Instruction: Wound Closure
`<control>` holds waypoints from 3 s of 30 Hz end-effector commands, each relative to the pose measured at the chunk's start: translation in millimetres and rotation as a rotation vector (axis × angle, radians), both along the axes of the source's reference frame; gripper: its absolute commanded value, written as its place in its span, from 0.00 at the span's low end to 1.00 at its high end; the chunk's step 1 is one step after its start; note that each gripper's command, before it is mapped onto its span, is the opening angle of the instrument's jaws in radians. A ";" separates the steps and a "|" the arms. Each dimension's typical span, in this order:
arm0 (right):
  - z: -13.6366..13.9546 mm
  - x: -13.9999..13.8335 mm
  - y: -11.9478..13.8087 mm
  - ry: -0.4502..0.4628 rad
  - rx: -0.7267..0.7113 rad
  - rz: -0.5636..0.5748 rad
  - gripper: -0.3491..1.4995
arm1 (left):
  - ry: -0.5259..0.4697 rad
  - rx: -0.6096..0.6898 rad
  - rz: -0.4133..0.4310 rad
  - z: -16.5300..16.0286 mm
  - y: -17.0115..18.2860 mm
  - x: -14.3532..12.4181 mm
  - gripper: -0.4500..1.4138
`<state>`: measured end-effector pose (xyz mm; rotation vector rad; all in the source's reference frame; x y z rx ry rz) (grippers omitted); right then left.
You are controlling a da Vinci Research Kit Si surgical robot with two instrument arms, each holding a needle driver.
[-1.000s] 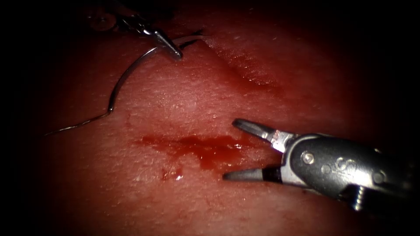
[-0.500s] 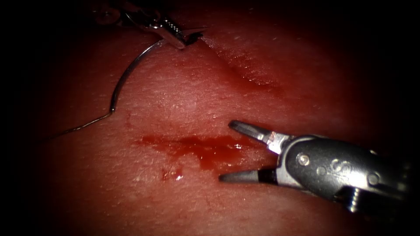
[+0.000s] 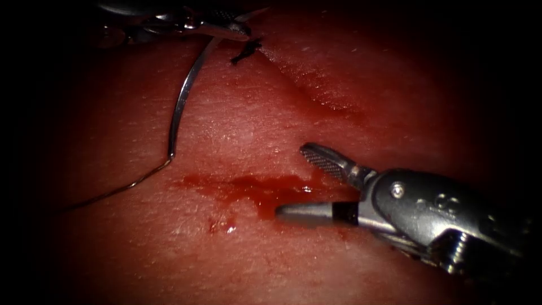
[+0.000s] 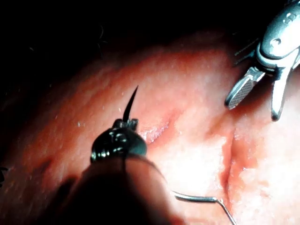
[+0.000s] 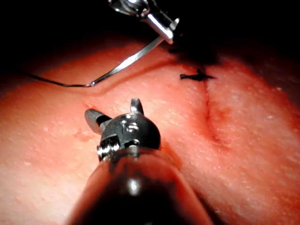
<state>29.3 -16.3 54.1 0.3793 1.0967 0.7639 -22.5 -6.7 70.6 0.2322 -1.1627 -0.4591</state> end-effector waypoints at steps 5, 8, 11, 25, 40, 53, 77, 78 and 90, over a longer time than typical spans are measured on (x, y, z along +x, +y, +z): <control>-1.3 2.5 0.3 0.119 0.195 0.103 0.37 | -0.078 -0.216 -0.201 -4.8 1.3 0.0 0.00; -1.5 3.5 0.1 0.124 0.261 0.133 0.58 | -0.103 -0.269 -0.283 -7.5 2.3 0.6 0.00; -1.6 4.3 0.1 0.160 0.404 0.168 0.74 | -0.151 -0.313 -0.379 -10.2 3.1 1.5 0.00; -1.7 8.8 -0.1 0.314 0.487 0.251 0.73 | -0.201 -0.424 -0.490 -13.1 -1.0 1.9 0.00; -1.4 9.4 1.0 0.098 0.160 0.272 0.94 | -0.203 -0.436 -0.493 -13.8 -3.9 2.5 0.00; -3.3 9.7 0.5 0.003 -0.150 0.229 0.00 | -0.218 -0.348 -0.527 -14.5 -5.4 3.4 0.24; -6.1 2.0 0.7 -0.602 -0.680 -0.390 0.00 | 0.052 0.210 -0.135 -19.8 -7.1 8.1 0.86; -6.1 2.1 0.8 -0.627 -0.693 -0.406 0.00 | 0.084 0.229 -0.117 -19.7 -7.1 7.7 0.85; -7.6 4.6 0.6 -0.929 -0.888 -0.460 0.00 | 0.426 0.329 0.033 -15.2 -7.4 -1.7 0.77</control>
